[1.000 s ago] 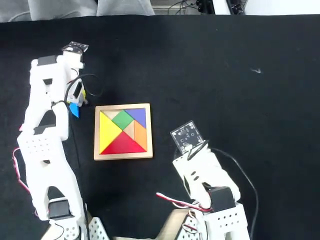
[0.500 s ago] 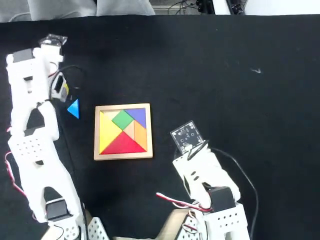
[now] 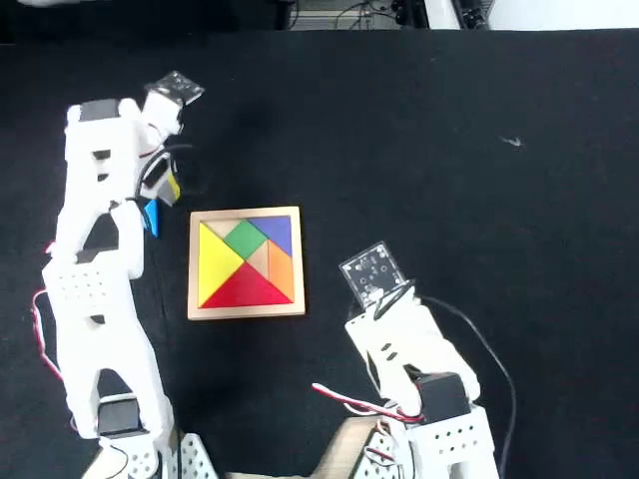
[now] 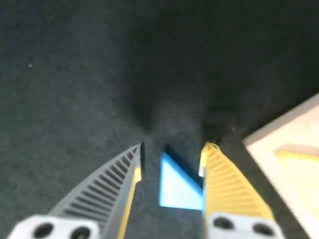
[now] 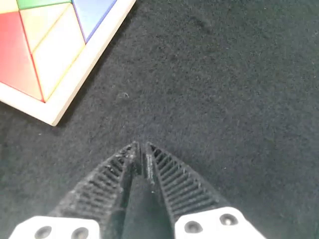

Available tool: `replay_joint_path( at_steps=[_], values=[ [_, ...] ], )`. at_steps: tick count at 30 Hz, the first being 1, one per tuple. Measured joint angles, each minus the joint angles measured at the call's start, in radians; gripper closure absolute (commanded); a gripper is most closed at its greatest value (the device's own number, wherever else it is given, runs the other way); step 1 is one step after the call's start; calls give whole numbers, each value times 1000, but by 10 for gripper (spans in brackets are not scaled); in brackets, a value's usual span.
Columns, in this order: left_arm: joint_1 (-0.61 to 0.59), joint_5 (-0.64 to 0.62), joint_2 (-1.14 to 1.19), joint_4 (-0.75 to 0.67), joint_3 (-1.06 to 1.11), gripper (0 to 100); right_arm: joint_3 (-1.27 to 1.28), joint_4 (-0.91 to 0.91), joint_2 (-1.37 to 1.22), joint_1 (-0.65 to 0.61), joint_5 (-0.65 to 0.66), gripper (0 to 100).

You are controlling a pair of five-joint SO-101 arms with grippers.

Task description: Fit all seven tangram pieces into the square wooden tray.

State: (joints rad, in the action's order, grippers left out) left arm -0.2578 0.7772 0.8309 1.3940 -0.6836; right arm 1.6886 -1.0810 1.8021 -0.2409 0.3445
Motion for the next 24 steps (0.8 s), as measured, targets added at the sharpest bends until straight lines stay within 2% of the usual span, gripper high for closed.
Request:
replay_joint_path(
  at_steps=[9, 14, 20, 24],
  values=[
    [-160, 114, 35, -3, 0, 805, 0, 0, 0, 0, 0, 976],
    [-239, 206, 23, 114, 0, 805, 0, 0, 0, 0, 0, 976],
    [-244, 290, -117, 272, 5, 805, 0, 0, 0, 0, 0, 976],
    [-204, 327, -176, 334, 25, 798, 0, 0, 0, 0, 0, 976]
  ],
)
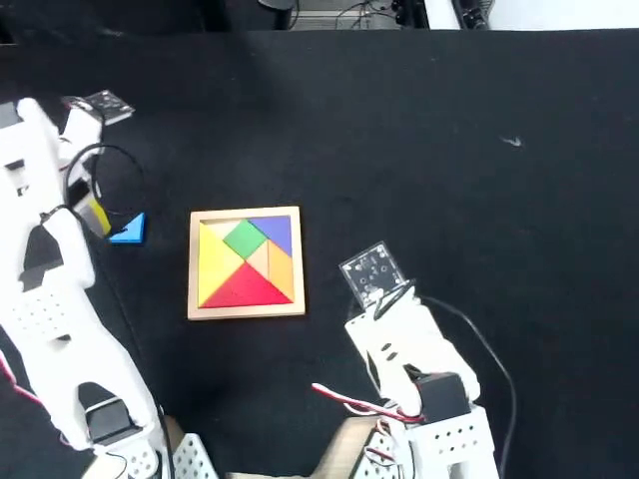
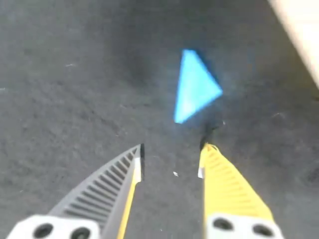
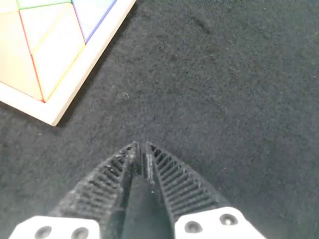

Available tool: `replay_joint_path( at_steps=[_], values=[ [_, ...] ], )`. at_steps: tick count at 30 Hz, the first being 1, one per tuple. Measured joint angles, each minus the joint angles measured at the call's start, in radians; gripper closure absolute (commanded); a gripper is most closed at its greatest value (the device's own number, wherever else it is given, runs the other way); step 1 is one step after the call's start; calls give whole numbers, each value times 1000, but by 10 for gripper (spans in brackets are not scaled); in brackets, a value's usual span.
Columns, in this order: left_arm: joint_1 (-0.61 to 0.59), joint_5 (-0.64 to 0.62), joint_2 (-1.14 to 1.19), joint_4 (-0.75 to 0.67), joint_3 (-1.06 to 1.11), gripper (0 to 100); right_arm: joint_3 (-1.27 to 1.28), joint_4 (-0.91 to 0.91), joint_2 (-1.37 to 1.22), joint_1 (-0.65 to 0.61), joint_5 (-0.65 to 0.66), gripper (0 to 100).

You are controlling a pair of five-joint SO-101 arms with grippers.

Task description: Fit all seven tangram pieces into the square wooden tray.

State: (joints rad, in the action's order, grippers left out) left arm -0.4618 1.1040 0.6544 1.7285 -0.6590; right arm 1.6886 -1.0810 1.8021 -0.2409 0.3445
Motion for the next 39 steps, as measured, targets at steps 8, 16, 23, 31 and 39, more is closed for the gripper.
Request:
replay_joint_path(
  at_steps=[8, 16, 23, 31, 39],
  values=[
    [58, -138, -6, -227, 252, 712, 0, 0, 0, 0, 0, 976],
    [64, -109, -6, -422, 354, 712, 0, 0, 0, 0, 0, 976],
    [64, -26, -6, -442, 396, 766, 0, 0, 0, 0, 0, 976],
    [71, 58, -17, -428, 439, 848, 0, 0, 0, 0, 0, 976],
    [92, 61, -21, -428, 440, 852, 0, 0, 0, 0, 0, 976]
  ],
)
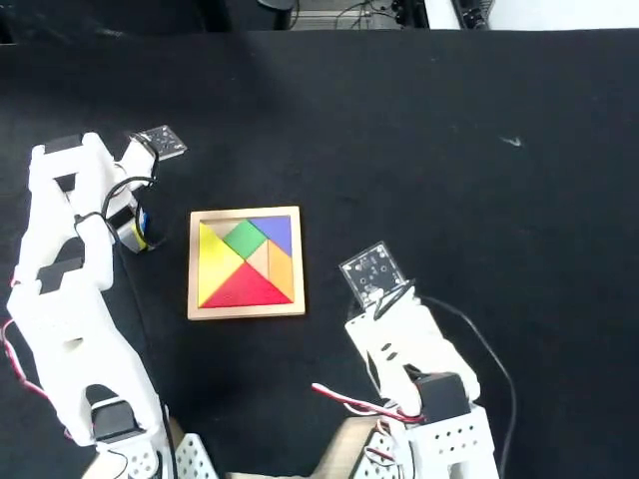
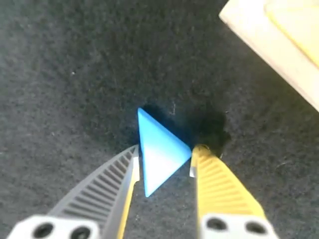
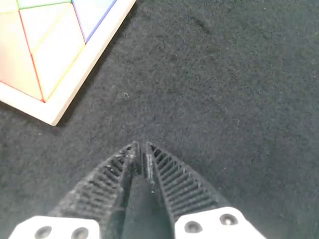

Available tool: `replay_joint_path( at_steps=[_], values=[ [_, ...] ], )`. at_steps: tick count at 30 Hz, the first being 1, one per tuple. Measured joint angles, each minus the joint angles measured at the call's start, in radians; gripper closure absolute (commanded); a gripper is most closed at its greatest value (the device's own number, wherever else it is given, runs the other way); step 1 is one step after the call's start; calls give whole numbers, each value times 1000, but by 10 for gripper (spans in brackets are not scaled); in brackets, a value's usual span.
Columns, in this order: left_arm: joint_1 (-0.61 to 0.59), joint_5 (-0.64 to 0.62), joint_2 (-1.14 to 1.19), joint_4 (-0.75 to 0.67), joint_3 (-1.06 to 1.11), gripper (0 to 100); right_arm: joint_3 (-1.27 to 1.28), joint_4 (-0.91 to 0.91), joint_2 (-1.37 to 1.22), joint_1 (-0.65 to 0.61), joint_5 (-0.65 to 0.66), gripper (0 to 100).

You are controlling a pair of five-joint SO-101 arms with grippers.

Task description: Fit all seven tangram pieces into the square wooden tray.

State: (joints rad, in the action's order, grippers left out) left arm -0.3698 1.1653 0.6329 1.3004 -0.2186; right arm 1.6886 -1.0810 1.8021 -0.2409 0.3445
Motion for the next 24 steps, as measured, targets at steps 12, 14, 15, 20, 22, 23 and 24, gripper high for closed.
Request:
replay_joint_path(
  at_steps=[12, 14, 15, 20, 22, 23, 24],
  values=[
    [0, -75, 0, 0, 0, 852, 0, 0, 0, 0, 0, 977],
    [0, -91, 0, 0, 0, 852, 0, 0, 0, 0, 0, 978],
    [0, -100, 0, 0, 0, 852, 0, 0, 0, 0, 0, 978],
    [0, -132, 0, 0, 0, 855, 0, 0, 0, 0, 0, 978],
    [0, -137, 0, 0, 0, 890, 0, 0, 0, 0, 0, 977],
    [0, -144, 0, 0, 0, 916, 0, -2, 0, 0, 0, 977],
    [0, -158, 0, 0, 0, 934, 0, -6, 0, 0, 0, 977]
  ],
)
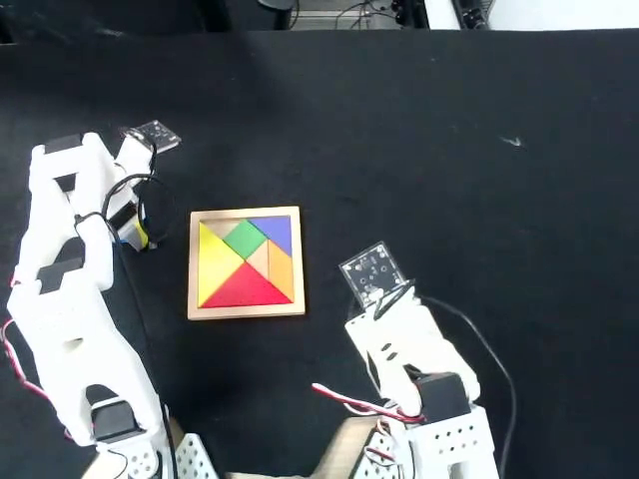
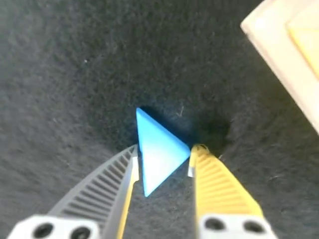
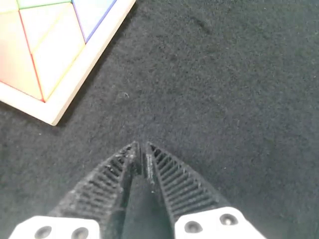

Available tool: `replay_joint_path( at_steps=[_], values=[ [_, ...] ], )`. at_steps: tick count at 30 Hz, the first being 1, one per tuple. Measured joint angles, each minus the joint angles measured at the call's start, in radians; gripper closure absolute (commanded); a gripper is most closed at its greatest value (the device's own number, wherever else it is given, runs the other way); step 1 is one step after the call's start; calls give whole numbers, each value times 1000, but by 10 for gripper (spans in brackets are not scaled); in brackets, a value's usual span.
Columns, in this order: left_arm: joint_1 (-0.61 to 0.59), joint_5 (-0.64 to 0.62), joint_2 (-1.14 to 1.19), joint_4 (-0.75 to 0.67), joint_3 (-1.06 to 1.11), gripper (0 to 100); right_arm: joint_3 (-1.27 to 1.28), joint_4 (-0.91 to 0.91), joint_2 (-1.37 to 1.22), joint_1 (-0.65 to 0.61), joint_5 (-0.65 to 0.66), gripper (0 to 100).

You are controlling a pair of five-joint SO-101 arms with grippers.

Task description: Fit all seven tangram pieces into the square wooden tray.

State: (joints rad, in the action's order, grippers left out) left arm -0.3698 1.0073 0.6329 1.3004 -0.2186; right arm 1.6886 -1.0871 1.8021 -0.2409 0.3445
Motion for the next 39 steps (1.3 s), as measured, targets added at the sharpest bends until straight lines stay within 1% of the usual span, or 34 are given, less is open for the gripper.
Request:
replay_joint_path(
  at_steps=[6, 14, 17, 19, 21, 23, 25, 28, 29, 30, 32, 34, 36, 39],
  values=[
    [15, -41, 0, 2, 8, 897, 0, -14, 0, 0, 0, 977],
    [25, -51, -2, 34, 0, 898, 0, -14, 0, 0, 0, 977],
    [25, -68, -6, 84, -51, 898, 0, -14, 0, 0, 0, 977],
    [26, -100, -18, 110, -109, 898, 0, -14, 0, 0, 0, 977],
    [29, -161, -26, 95, -190, 898, 0, -14, 0, 0, 0, 977],
    [54, -284, -28, 21, -278, 898, 0, -14, 0, 0, 0, 977],
    [87, -454, -17, -112, -342, 898, 0, -14, 0, 0, 0, 977],
    [124, -738, 63, -394, -393, 900, 0, -14, 0, 0, 0, 977],
    [133, -812, 104, -503, -396, 909, 0, -14, 0, 0, 0, 977],
    [143, -852, 149, -606, -397, 932, 0, -14, 0, 0, 0, 977],
    [166, -855, 244, -795, -422, 977, 0, -14, 0, 0, 0, 977],
    [193, -842, 341, -907, -477, 961, 0, -14, 0, 0, 0, 977],
    [216, -818, 439, -945, -560, 961, 0, -14, 0, 0, 0, 977],
    [239, -806, 608, -962, -729, 961, 0, -14, 0, 0, 0, 977]
  ],
)
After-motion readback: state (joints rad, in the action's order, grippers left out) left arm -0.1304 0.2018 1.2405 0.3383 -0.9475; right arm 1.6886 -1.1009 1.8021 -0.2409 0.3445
